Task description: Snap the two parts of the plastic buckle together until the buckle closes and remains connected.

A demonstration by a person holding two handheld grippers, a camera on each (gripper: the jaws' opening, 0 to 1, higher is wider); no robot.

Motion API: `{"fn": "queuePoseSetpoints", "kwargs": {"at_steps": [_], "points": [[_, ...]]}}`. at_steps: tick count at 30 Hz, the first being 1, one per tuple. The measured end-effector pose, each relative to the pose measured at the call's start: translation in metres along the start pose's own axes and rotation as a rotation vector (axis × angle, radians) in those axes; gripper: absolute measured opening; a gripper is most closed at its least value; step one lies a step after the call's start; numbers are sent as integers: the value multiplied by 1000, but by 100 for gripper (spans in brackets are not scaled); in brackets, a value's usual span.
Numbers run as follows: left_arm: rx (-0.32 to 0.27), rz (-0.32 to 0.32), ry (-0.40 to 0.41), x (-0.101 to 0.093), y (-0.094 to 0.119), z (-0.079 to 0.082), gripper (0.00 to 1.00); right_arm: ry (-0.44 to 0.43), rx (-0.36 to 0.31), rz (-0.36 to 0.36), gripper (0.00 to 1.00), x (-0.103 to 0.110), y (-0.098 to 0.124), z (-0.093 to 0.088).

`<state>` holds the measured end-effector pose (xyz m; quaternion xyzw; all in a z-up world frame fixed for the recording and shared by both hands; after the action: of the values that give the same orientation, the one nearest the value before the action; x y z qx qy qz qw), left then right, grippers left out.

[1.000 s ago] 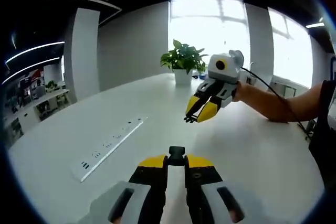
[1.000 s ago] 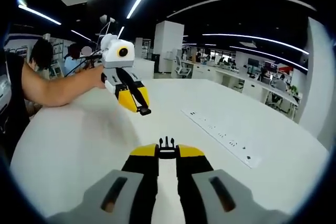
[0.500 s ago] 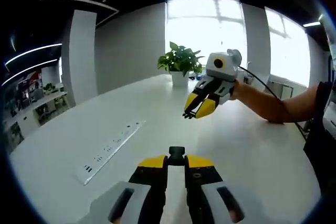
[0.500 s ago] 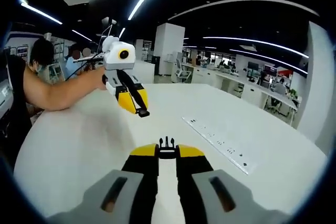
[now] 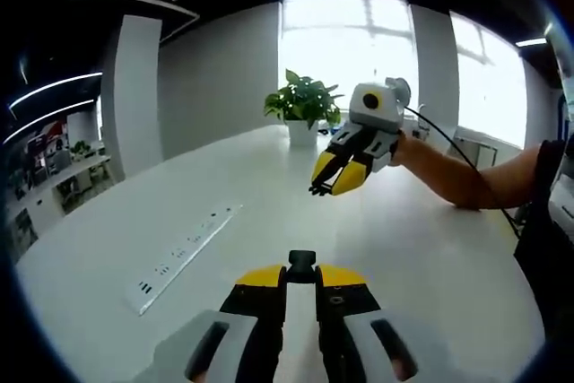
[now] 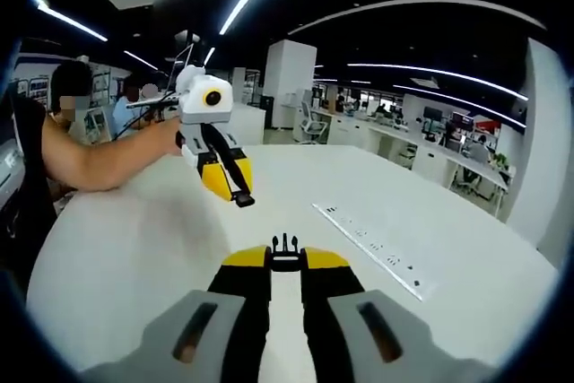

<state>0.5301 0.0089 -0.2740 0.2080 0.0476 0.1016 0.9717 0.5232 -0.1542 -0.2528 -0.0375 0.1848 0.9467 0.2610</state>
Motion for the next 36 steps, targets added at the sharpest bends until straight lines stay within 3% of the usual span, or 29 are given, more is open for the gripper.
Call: {"fn": "queuePoseSetpoints", "kwargs": {"at_steps": [25, 36], "points": [[12, -19, -14, -14, 5, 1, 11, -13, -2, 7, 12, 16, 10, -2], [-7, -23, -25, -32, 13, 7, 11, -10, -2, 6, 12, 31, 17, -4]]}}
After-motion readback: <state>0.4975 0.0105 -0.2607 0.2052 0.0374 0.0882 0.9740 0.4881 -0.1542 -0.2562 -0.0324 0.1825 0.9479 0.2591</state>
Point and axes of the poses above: the point that each gripper's makers call its tool centre point, and the gripper's own axes: y roughly backward along the fingers, x roughly to its left, z roughly out of its top, the point moved 4 cm from there along y, roughly backward along the fingers
